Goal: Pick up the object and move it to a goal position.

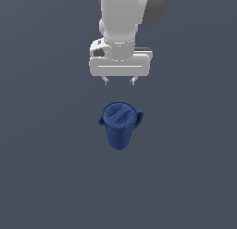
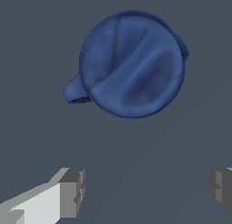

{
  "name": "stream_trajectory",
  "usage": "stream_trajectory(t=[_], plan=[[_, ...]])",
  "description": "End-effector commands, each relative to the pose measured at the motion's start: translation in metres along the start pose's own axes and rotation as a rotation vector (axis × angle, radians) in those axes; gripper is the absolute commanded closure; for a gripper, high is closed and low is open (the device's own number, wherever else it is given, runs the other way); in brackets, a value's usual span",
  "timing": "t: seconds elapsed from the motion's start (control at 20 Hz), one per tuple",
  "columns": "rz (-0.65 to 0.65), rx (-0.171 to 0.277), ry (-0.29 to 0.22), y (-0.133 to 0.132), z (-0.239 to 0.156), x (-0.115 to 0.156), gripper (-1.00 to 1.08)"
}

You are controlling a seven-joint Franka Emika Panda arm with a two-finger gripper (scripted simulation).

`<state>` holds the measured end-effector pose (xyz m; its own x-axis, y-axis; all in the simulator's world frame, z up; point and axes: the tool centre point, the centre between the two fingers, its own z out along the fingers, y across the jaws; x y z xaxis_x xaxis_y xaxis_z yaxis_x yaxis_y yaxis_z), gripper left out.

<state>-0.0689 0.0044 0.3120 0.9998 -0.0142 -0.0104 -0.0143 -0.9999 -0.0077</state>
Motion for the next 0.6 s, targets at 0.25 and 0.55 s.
stream_trajectory(t=[0.25,0.55], plan=[[0.000,-0.010,0.013,0.0054,-0.0040,0.0043,-0.20],[0.026,-0.015,0.017,0.0049,-0.0030,0.0067,-0.20]])
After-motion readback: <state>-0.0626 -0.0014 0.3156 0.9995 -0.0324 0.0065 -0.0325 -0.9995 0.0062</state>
